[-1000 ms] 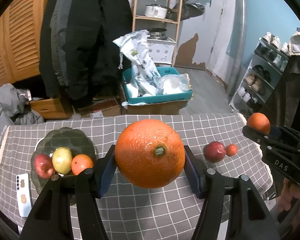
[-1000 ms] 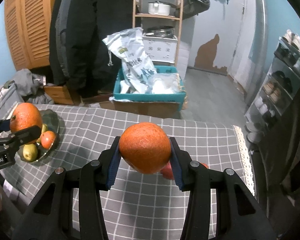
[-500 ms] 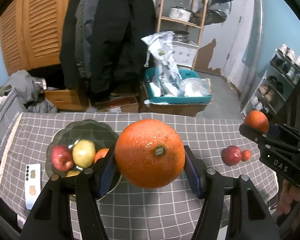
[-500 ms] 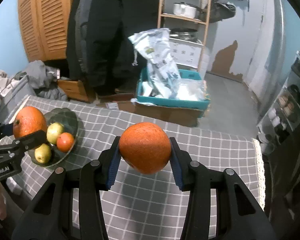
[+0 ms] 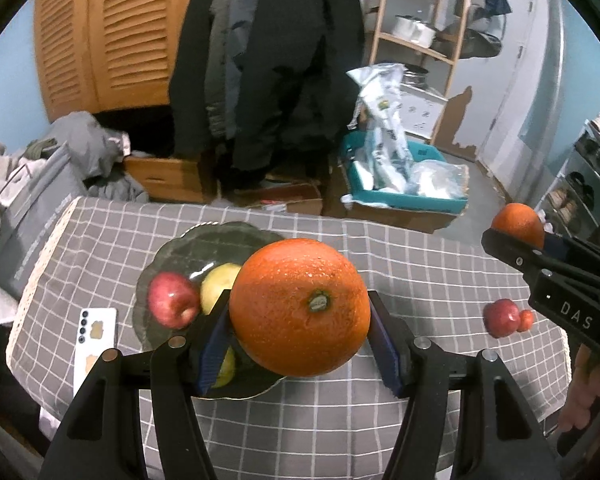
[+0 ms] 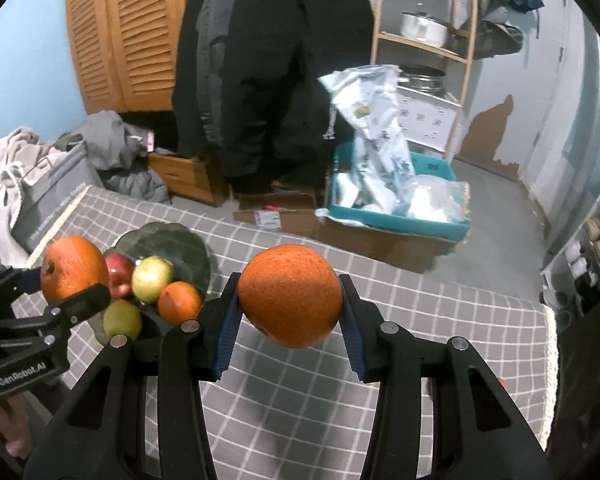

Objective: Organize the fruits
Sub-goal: 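Lift both oranges and carry them over the green glass bowl, then open the left gripper to drop the large orange into the bowl while the right gripper holds its orange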

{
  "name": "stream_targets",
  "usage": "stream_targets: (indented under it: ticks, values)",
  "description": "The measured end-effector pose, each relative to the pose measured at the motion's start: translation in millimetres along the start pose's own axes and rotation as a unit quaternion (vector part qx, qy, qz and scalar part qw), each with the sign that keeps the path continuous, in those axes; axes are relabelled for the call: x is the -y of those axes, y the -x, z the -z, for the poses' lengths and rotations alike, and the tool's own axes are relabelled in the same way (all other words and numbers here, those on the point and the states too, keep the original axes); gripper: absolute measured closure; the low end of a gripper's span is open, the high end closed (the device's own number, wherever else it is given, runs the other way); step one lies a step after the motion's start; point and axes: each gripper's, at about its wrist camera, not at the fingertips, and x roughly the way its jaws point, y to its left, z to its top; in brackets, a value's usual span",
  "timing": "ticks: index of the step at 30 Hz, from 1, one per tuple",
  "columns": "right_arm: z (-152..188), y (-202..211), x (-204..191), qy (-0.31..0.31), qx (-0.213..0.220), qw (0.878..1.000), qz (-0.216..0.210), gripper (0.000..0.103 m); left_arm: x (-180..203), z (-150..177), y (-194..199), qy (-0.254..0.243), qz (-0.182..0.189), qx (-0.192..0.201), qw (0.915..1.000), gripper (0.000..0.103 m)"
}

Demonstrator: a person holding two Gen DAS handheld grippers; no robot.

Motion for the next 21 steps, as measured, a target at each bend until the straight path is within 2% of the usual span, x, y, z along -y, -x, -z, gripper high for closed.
stream_targets:
  ticks: [7, 21]
  values:
    - [-4, -35, -26, 0.005, -0.023, 0.999, -0.025, 0.058, -23, 8, -23, 0.011, -0.023, -0.026, 0.9994, 0.039]
    - [15, -102, -50, 0.000, -0.092, 0.994, -0.055, 0.058, -44, 29, -80, 0.028, -0.029, -0.100, 0.9941, 0.039]
